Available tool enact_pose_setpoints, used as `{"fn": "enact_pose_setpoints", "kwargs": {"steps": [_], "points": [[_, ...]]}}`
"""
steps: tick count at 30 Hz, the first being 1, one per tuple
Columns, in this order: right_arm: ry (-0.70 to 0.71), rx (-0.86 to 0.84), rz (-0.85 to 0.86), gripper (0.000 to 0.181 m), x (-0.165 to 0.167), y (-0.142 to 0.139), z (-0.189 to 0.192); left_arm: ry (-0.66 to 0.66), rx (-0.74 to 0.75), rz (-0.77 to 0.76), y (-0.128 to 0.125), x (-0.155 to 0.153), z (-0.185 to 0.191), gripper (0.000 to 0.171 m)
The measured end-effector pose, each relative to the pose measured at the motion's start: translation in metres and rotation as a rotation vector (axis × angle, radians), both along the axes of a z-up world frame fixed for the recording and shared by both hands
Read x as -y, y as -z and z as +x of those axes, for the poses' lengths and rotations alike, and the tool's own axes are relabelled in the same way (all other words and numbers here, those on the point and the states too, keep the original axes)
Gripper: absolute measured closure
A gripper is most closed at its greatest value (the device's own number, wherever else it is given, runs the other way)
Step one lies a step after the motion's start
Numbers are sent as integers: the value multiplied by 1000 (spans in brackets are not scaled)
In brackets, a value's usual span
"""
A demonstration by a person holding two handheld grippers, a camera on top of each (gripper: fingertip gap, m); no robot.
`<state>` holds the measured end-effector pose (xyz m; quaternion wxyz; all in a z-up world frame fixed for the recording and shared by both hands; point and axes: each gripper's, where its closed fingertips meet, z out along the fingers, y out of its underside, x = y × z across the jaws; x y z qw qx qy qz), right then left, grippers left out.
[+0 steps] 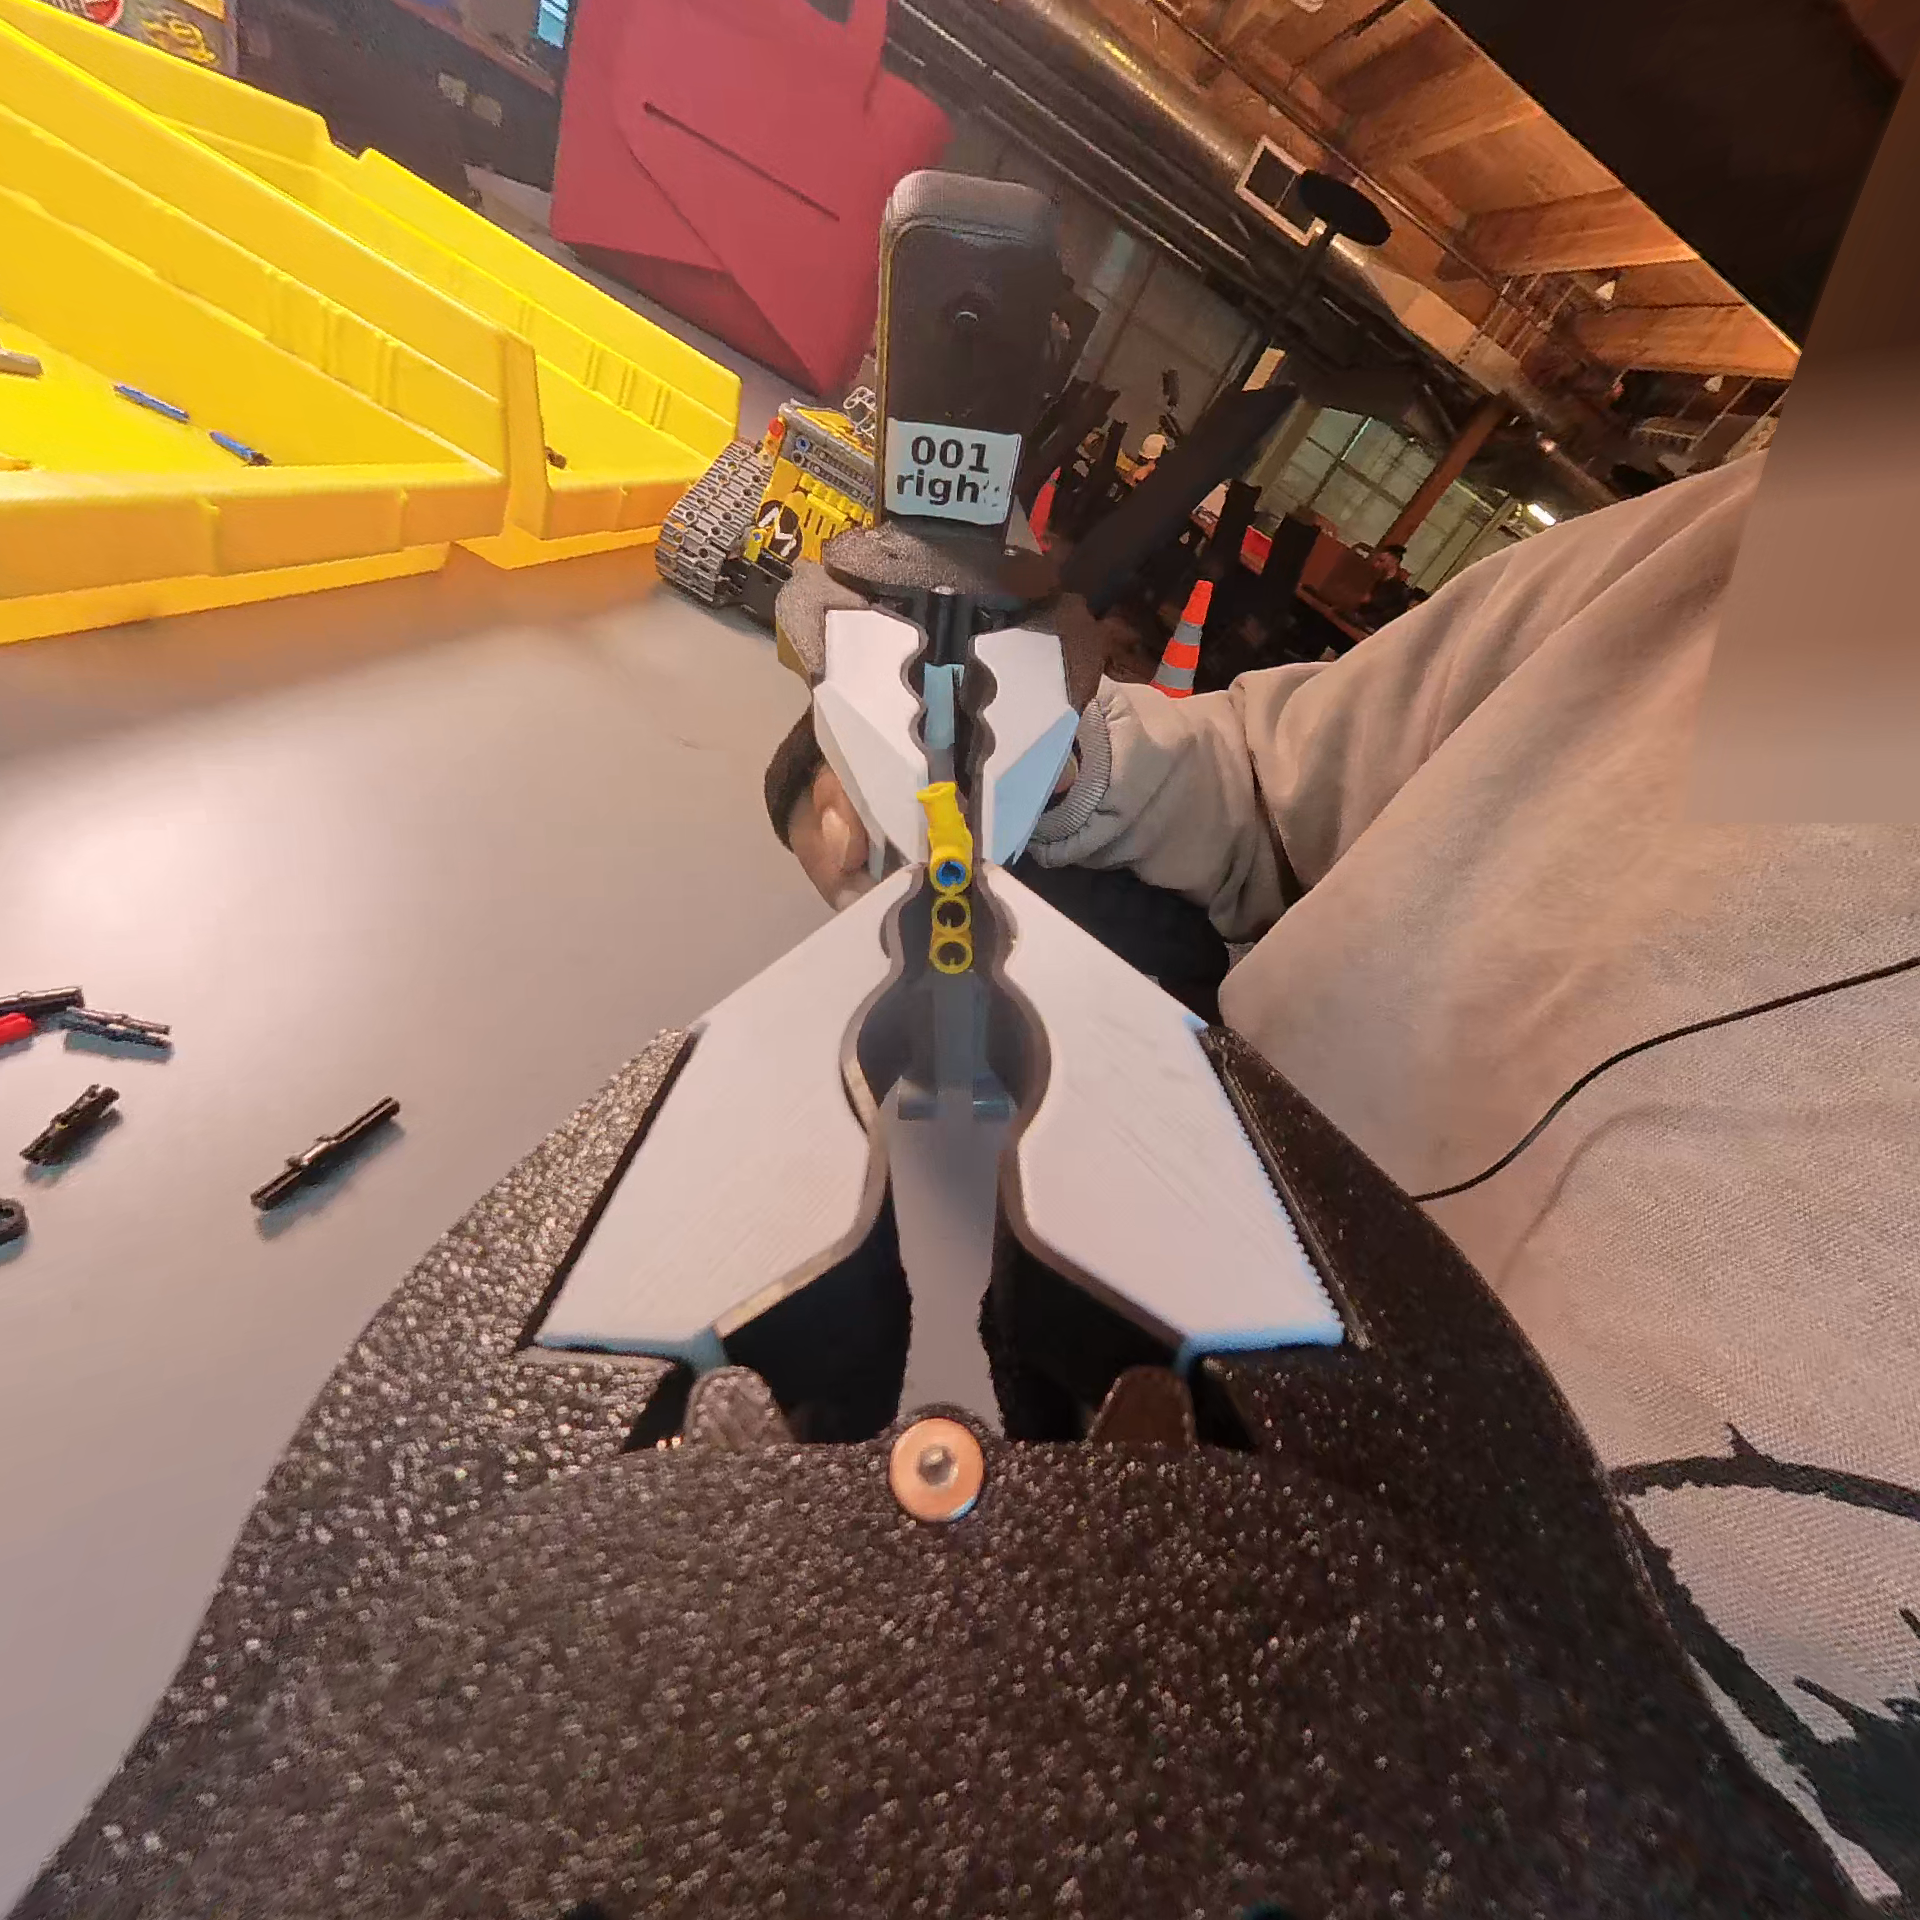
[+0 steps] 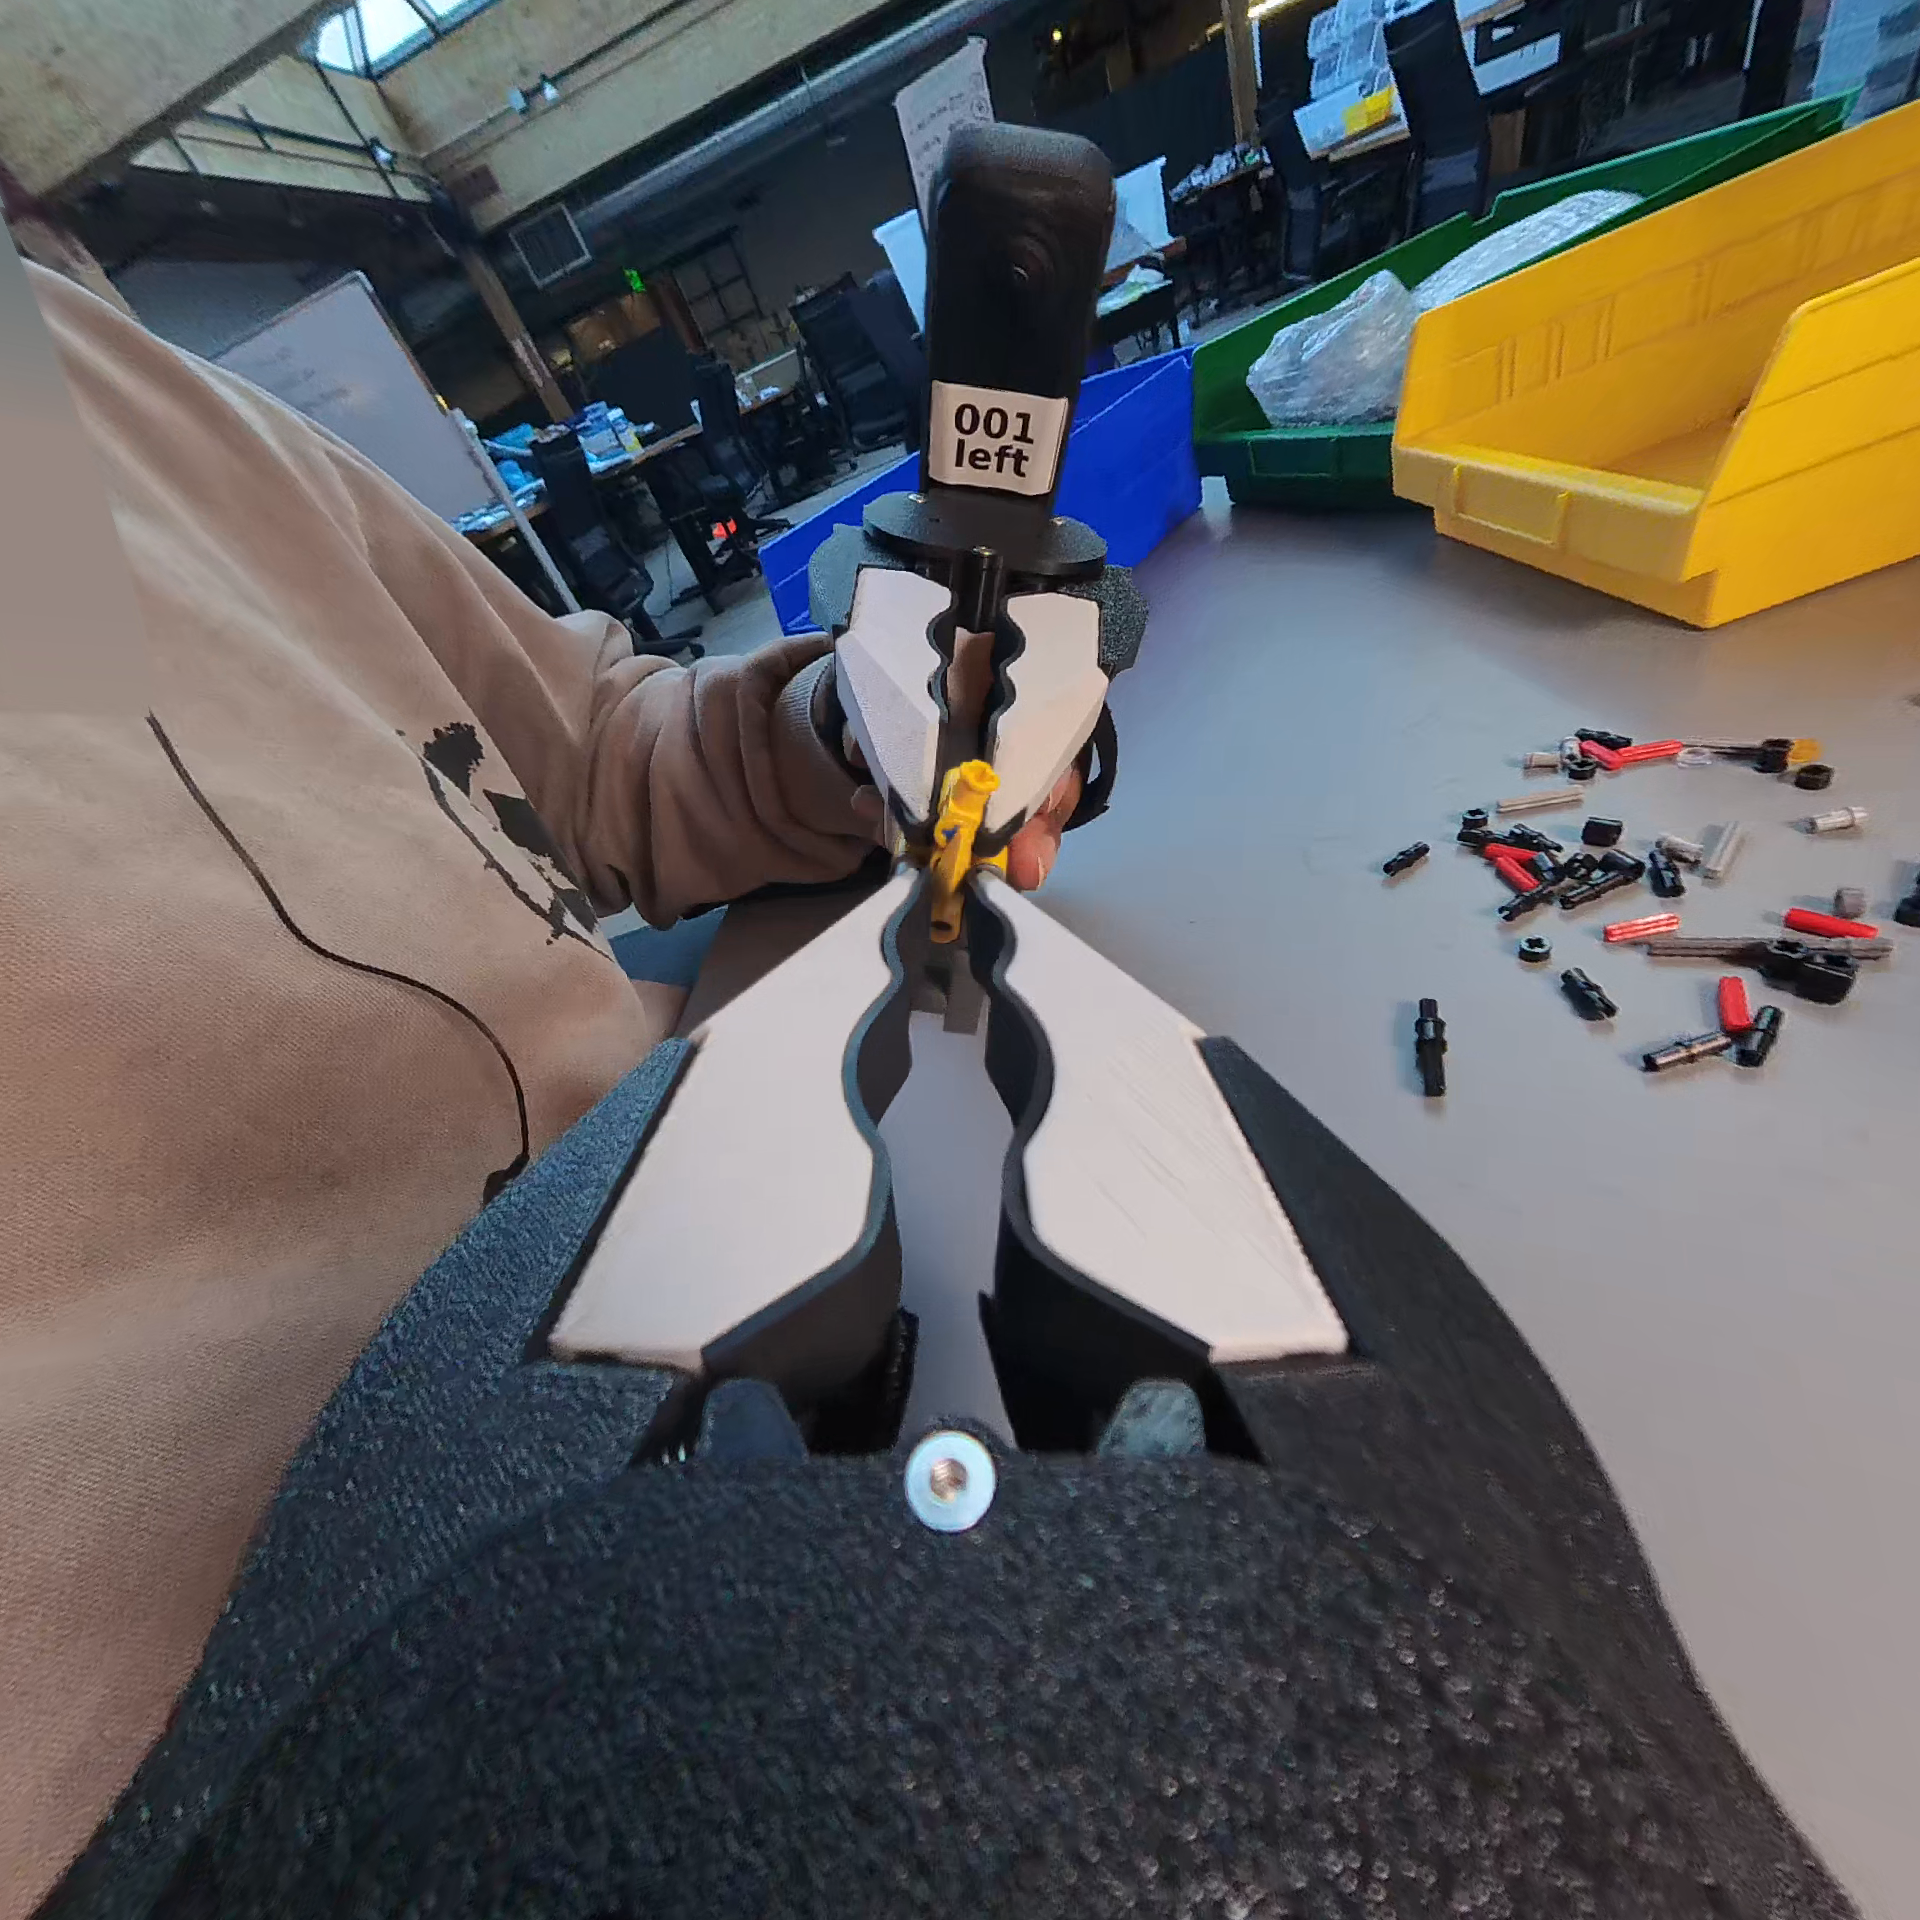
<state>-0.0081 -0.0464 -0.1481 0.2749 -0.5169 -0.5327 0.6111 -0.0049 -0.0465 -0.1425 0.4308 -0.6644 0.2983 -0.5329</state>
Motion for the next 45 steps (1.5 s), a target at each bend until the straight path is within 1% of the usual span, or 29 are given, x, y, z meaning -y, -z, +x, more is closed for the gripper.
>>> {"fn": "enact_pose_setpoints", "kwargs": {"steps": [8, 12, 23, 26, 29, 31, 34, 35, 36, 37, 38, 39, 40, 42, 45], "points": [[-3, 5, -13, 178, 0, 0, 1, -5, -28, 35, 3, 4, 2, 163], [-5, 20, 4, 178, 2, 4, 0, -7, -81, 57, 9, 5, 4, 164], [0, -6, 80, 177, 8, 3, 1, 19, -115, 87, 10, 11, 6, 165], [-9, 17, 111, 177, 10, 11, 2, 28, -161, 104, 16, 13, 7, 165], [-31, 3, 121, 178, 14, 9, 4, 47, -157, 120, 15, 17, 9, 164], [-40, -7, 163, 179, 15, 8, 5, 50, -159, 137, 13, 19, 10, 164], [-31, -12, 131, 180, 11, 5, 4, 20, -177, 142, 11, 13, 5, 165], [-29, -7, 123, 181, 9, 5, 4, 1, -173, 129, 11, 9, 0, 165], [-26, -27, 109, 181, 4, 1, 9, -58, -153, 116, 7, 0, -15, 165], [-8, -53, 77, 181, -5, -6, 17, -125, -99, 104, -2, -10, -37, 165], [36, -62, 76, 181, -17, -9, 22, -150, -41, 95, -13, -15, -51, 165], [74, -50, 109, 181, -25, -6, 22, -144, -37, 96, -14, -16, -53, 165], [85, -45, 117, 181, -25, -4, 19, -127, -61, 94, -9, -15, -47, 165], [65, -42, 102, 181, -20, -2, 12, -84, -44, 62, -4, -11, -34, 165], [60, -53, 71, 181, -21, -5, 10, -80, -38, 44, -2, -11, -32, 165]]}}
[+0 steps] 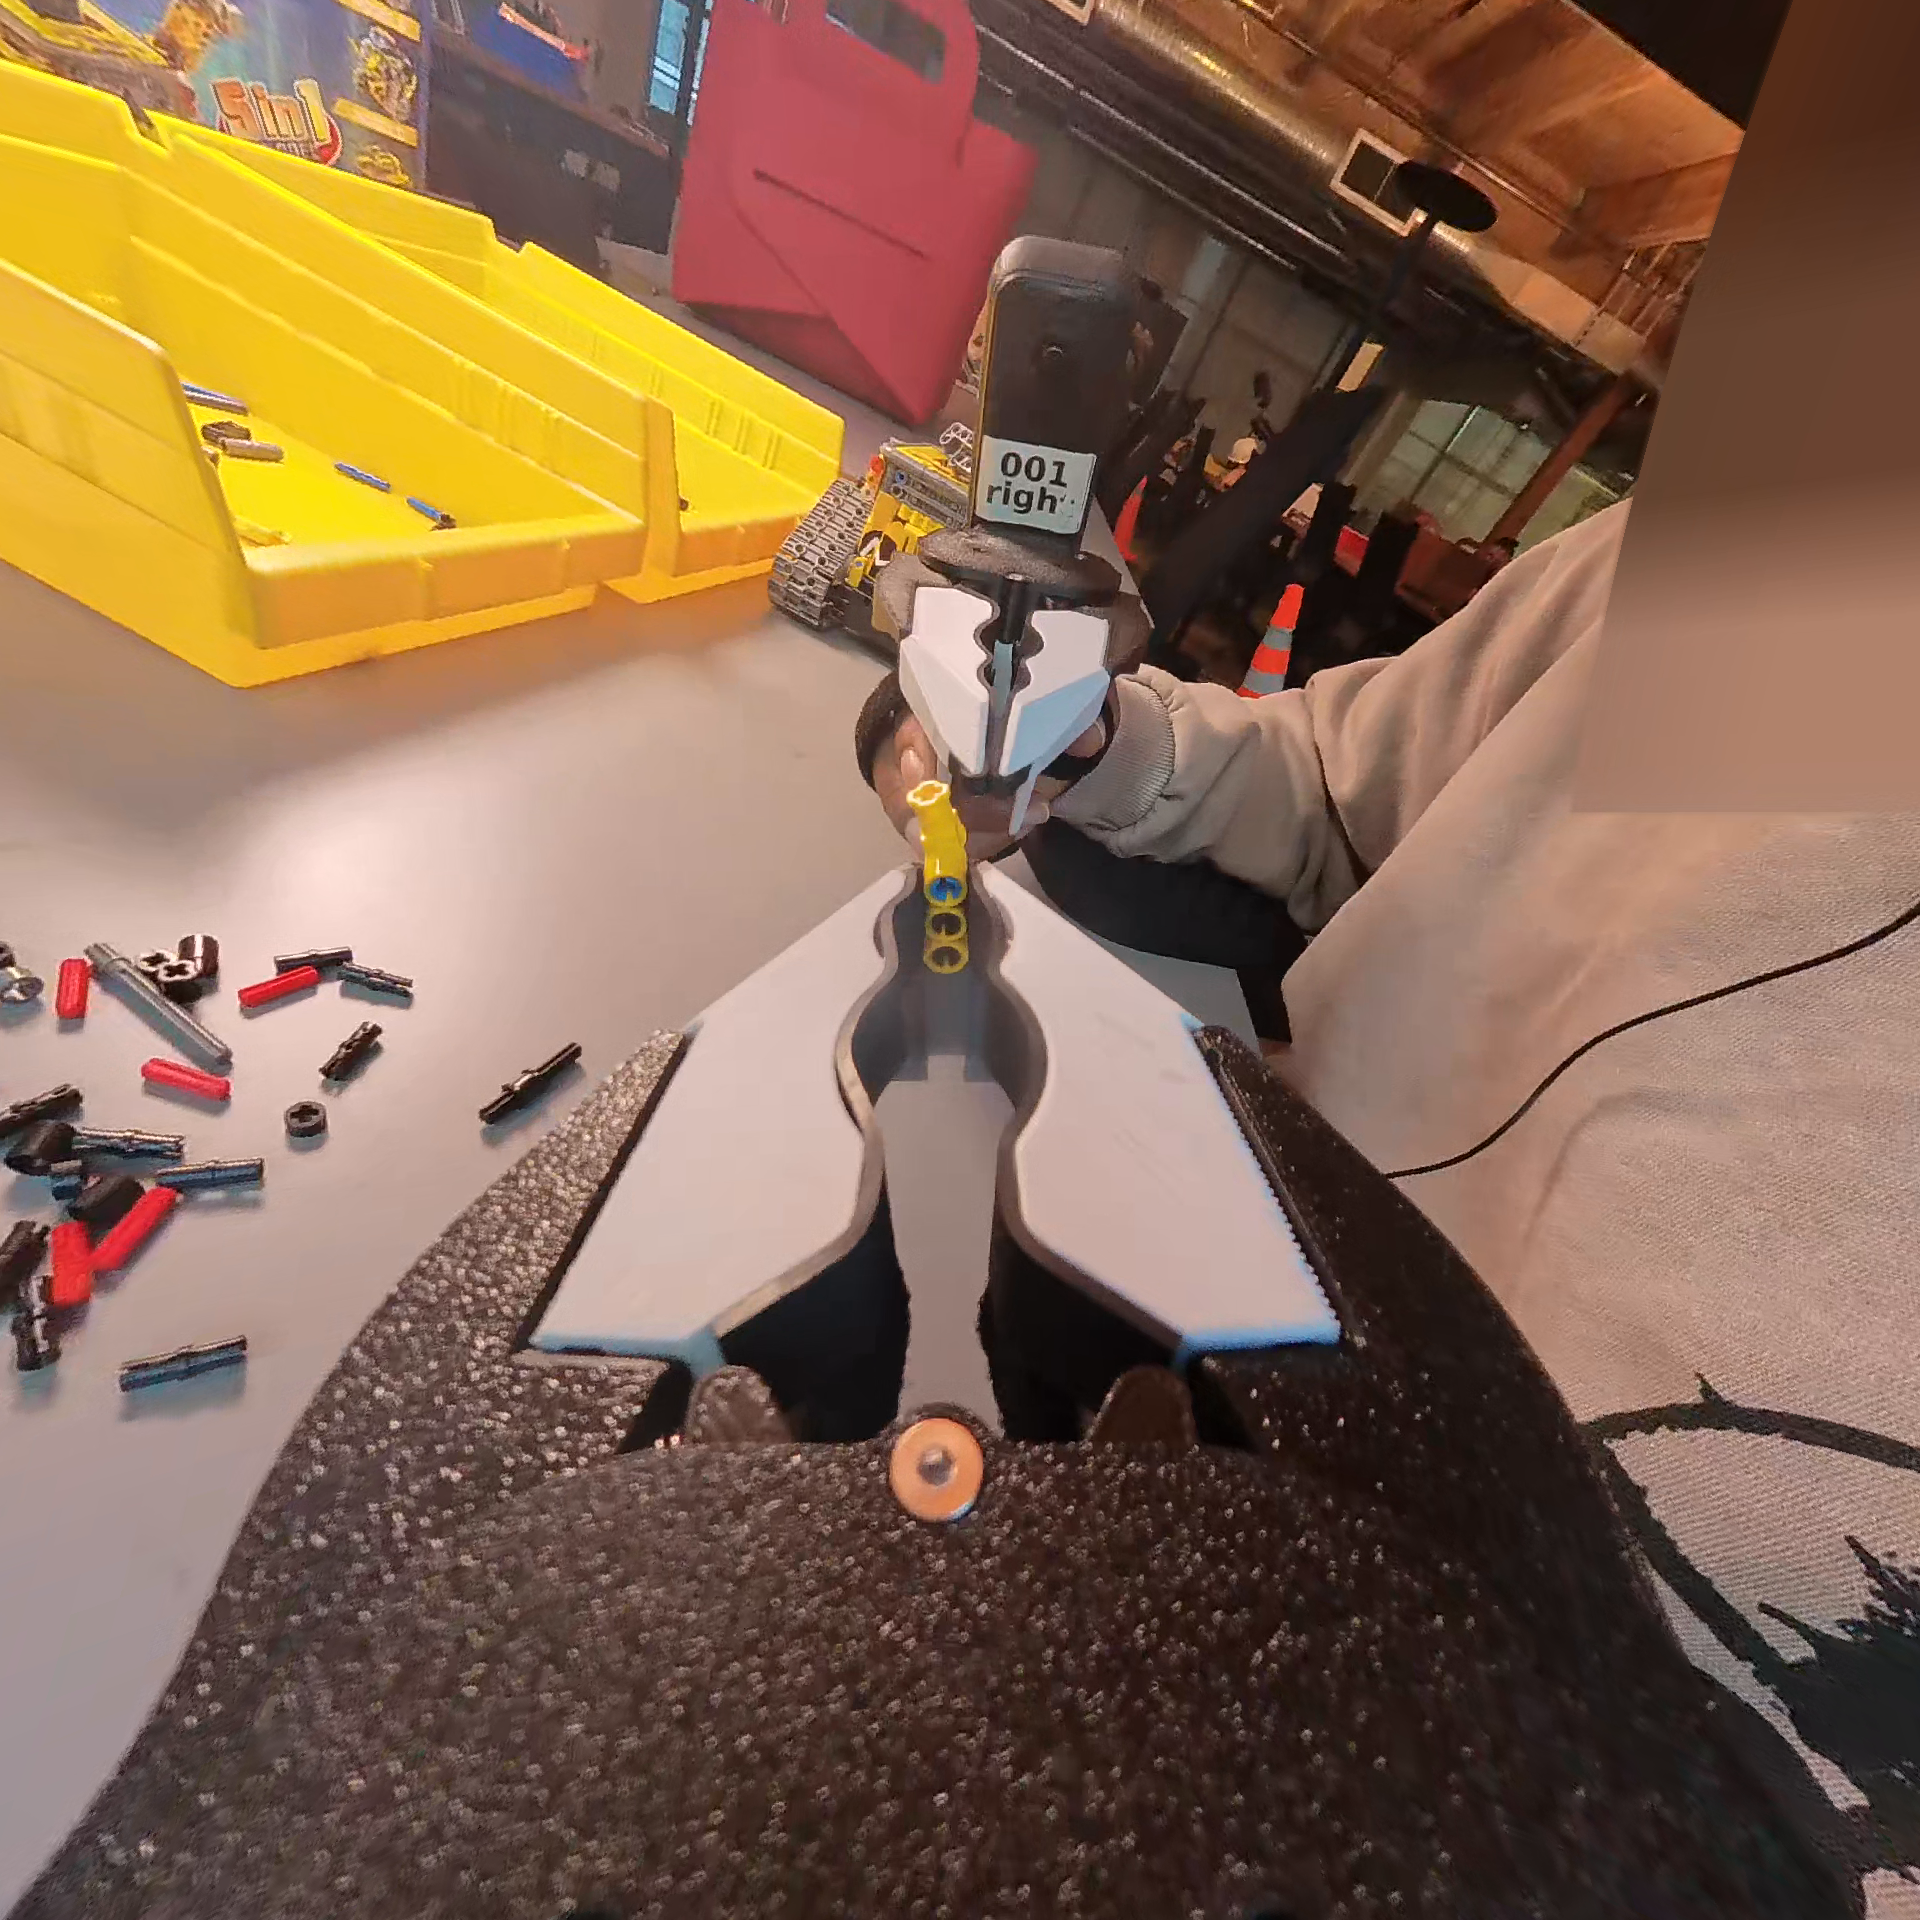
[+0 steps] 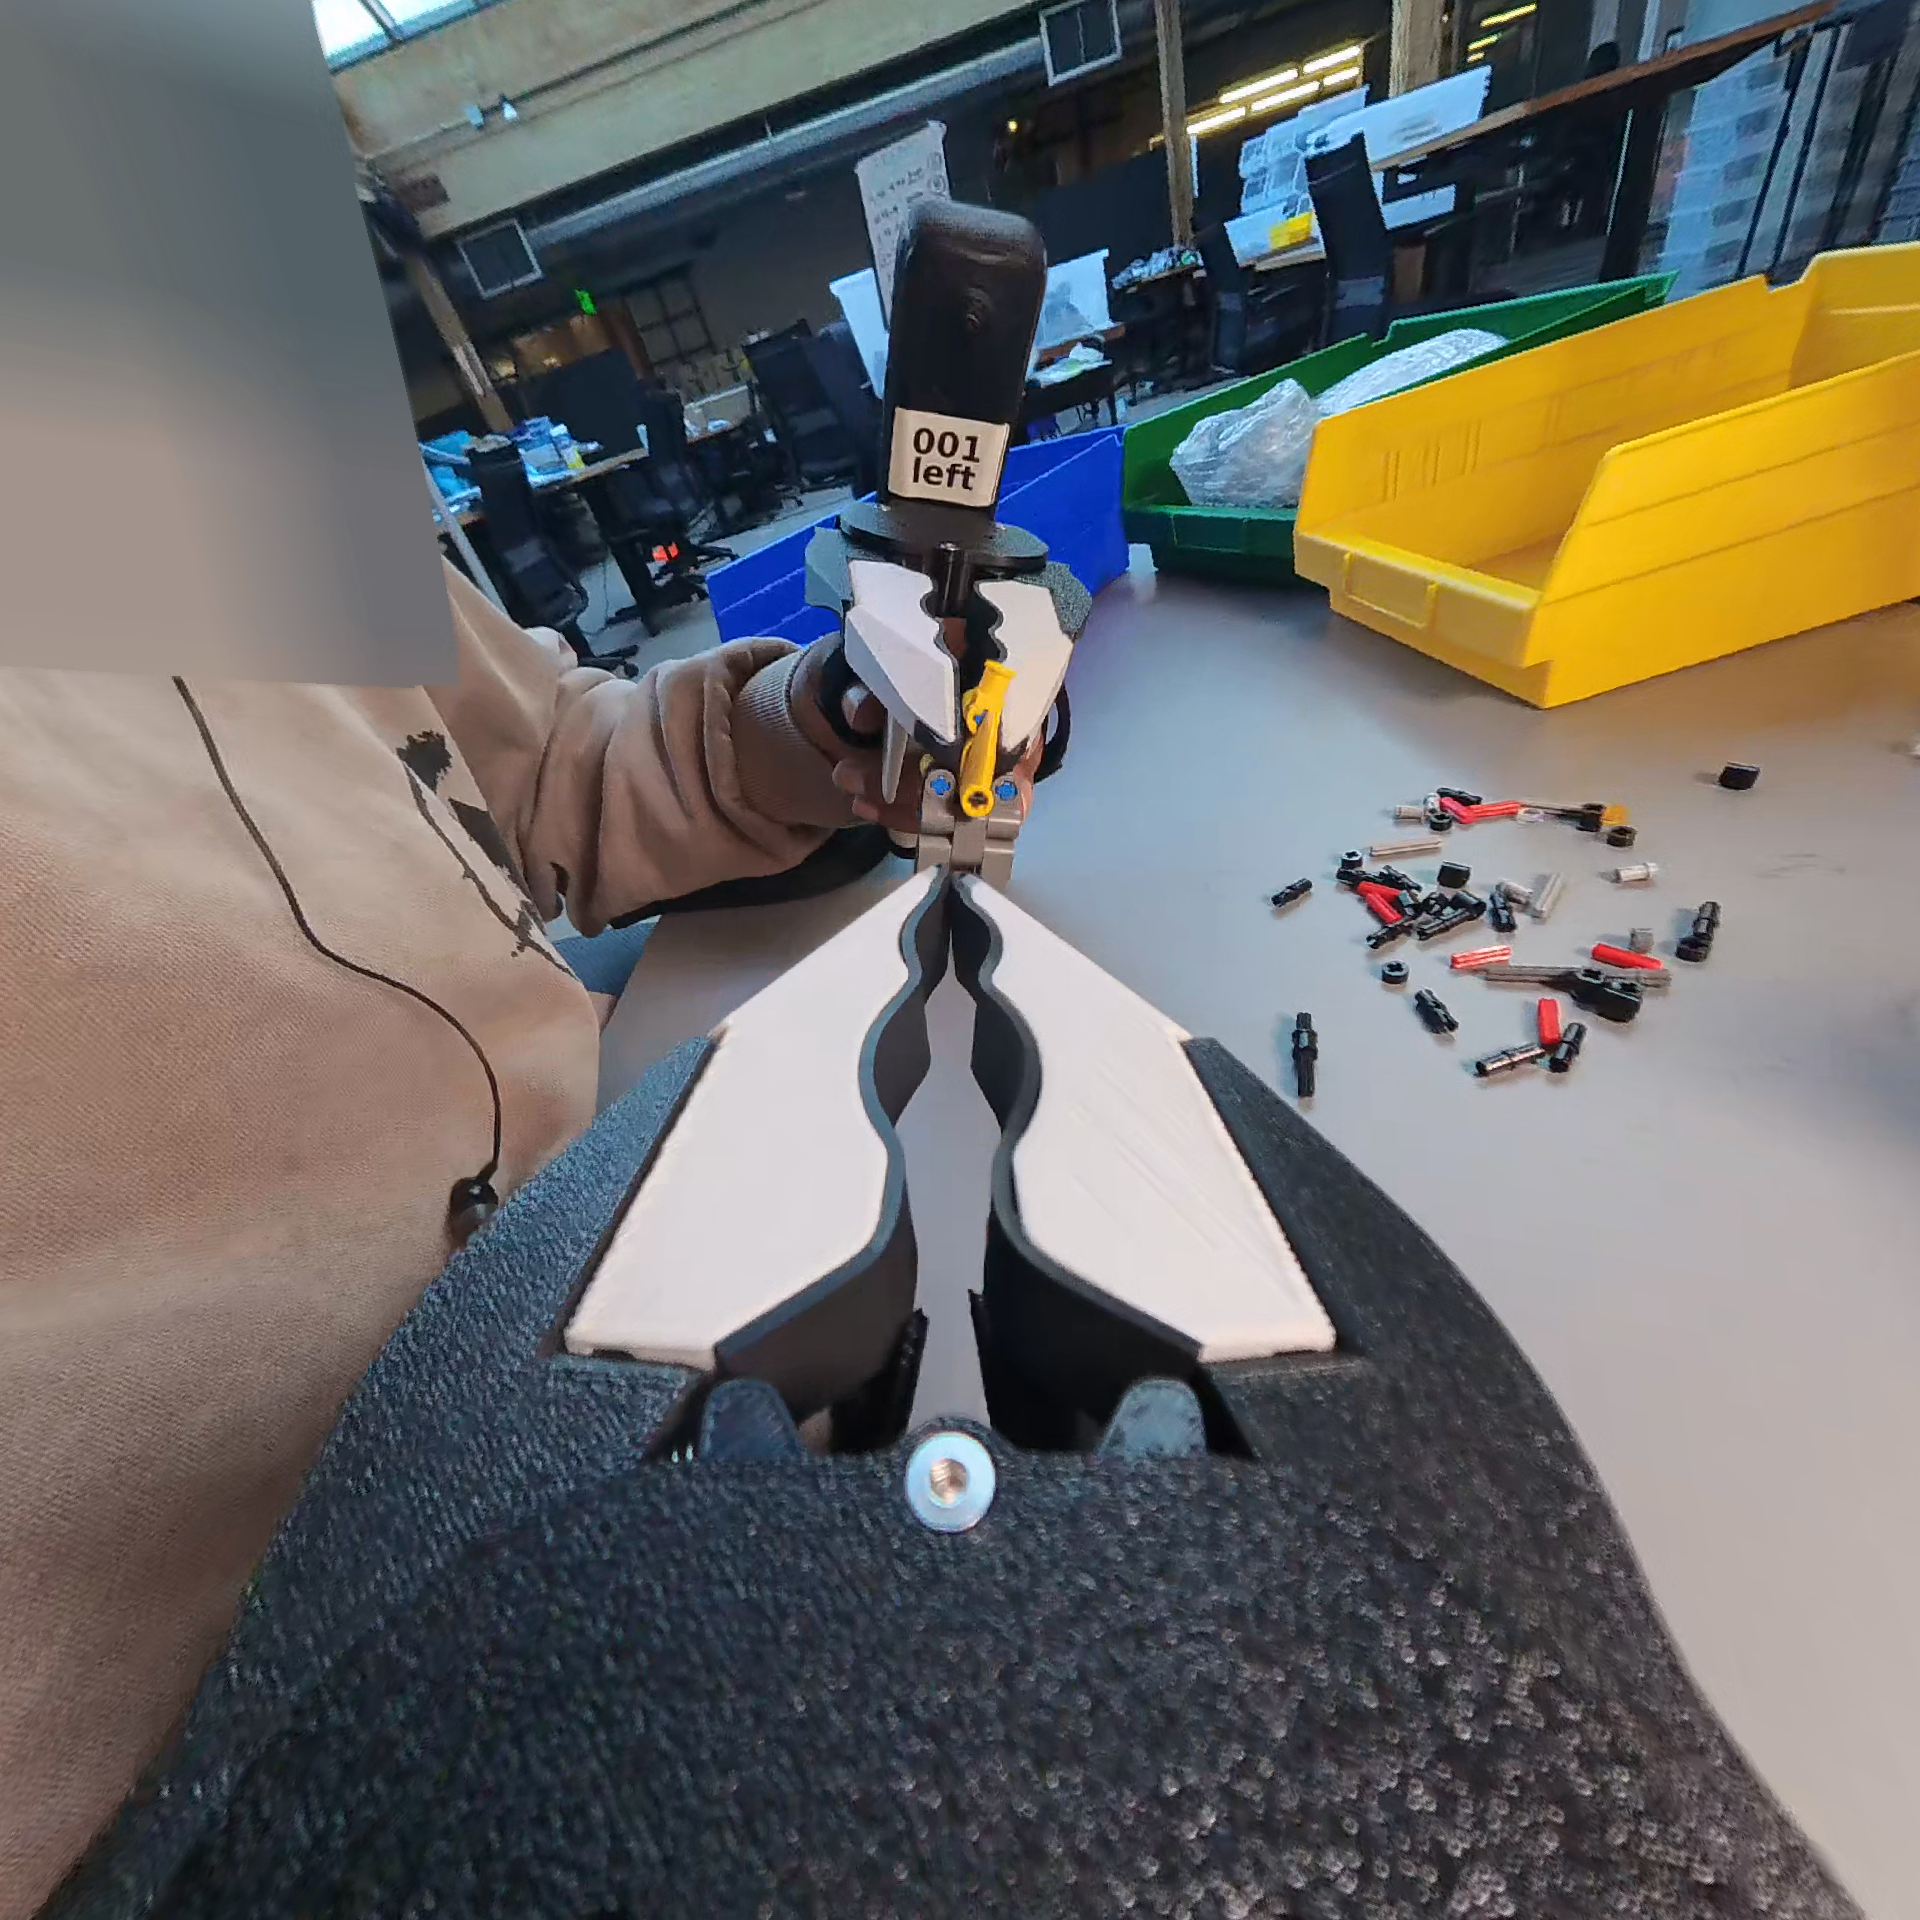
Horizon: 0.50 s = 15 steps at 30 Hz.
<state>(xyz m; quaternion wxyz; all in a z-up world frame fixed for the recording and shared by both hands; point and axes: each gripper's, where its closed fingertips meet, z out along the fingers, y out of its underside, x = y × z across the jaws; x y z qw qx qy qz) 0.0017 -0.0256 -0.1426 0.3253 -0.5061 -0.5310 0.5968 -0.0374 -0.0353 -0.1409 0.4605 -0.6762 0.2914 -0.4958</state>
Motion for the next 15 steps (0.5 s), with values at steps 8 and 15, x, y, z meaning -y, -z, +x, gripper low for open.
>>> {"fn": "enact_pose_setpoints", "kwargs": {"steps": [8, 15], "points": [[-9, 3, 2, 172, 18, 1, -14, 98, -59, 23, 13, 17, 35, 165], [-61, 25, 9, 177, 28, 5, -9, 108, -75, 51, 13, 22, 41, 164]]}}
